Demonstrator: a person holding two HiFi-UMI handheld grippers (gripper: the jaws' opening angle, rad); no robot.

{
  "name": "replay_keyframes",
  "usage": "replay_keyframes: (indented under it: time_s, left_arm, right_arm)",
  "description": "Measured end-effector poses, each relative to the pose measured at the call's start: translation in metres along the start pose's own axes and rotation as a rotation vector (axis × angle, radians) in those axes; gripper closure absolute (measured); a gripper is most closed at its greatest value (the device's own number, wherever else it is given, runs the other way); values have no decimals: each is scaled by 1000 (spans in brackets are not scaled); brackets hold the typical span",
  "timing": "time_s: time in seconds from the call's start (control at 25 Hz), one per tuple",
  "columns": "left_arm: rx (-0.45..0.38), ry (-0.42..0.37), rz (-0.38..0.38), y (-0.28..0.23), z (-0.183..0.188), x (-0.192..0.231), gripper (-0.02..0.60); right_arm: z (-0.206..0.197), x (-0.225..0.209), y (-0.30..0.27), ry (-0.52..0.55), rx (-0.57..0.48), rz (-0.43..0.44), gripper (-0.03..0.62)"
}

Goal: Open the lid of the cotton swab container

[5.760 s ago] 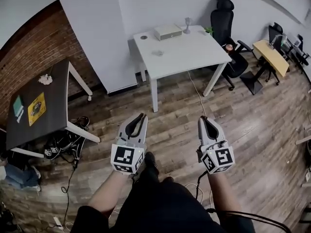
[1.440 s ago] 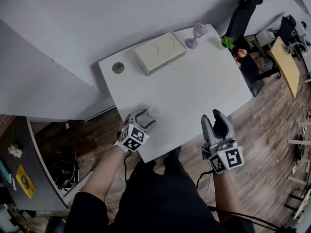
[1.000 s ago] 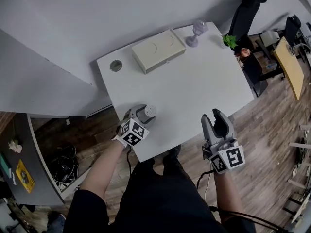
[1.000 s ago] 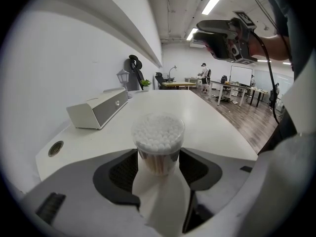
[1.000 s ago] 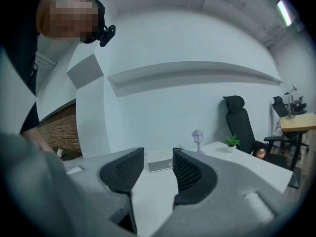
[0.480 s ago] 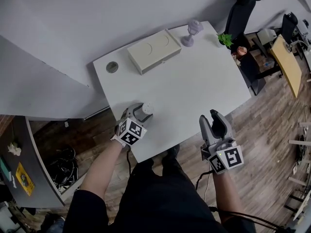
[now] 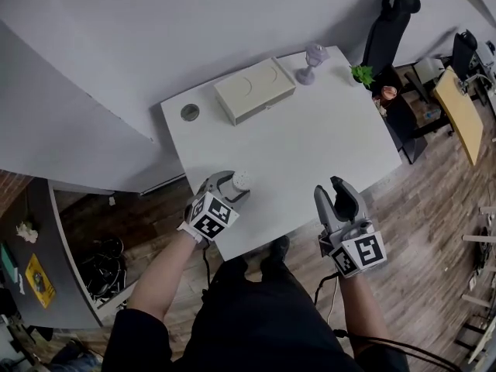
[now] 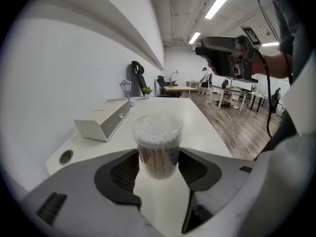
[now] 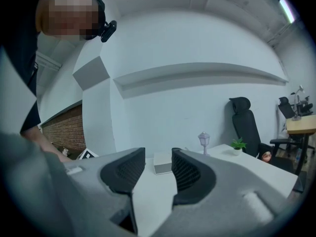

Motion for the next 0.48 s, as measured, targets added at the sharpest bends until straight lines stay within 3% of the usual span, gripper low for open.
replay_keyframes:
  time_s: [0.32,0.48]
  left_arm:
    - [-63,-14,-62,54,52,-16,336]
    - [-90,-72,-73,81,86,-22,336]
  right_arm:
    - [23,28,-7,48,7,210,425]
    - [40,50,-14,153,51,342,425]
Point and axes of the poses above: the fingertips, and each gripper's own axes: y backward along the fingers, x to its left, z out of its top, the point moved 7 cm from there along y, backward along the fingers, and after that the axes turned 5 degrees about -y, right-handed, at the moved point
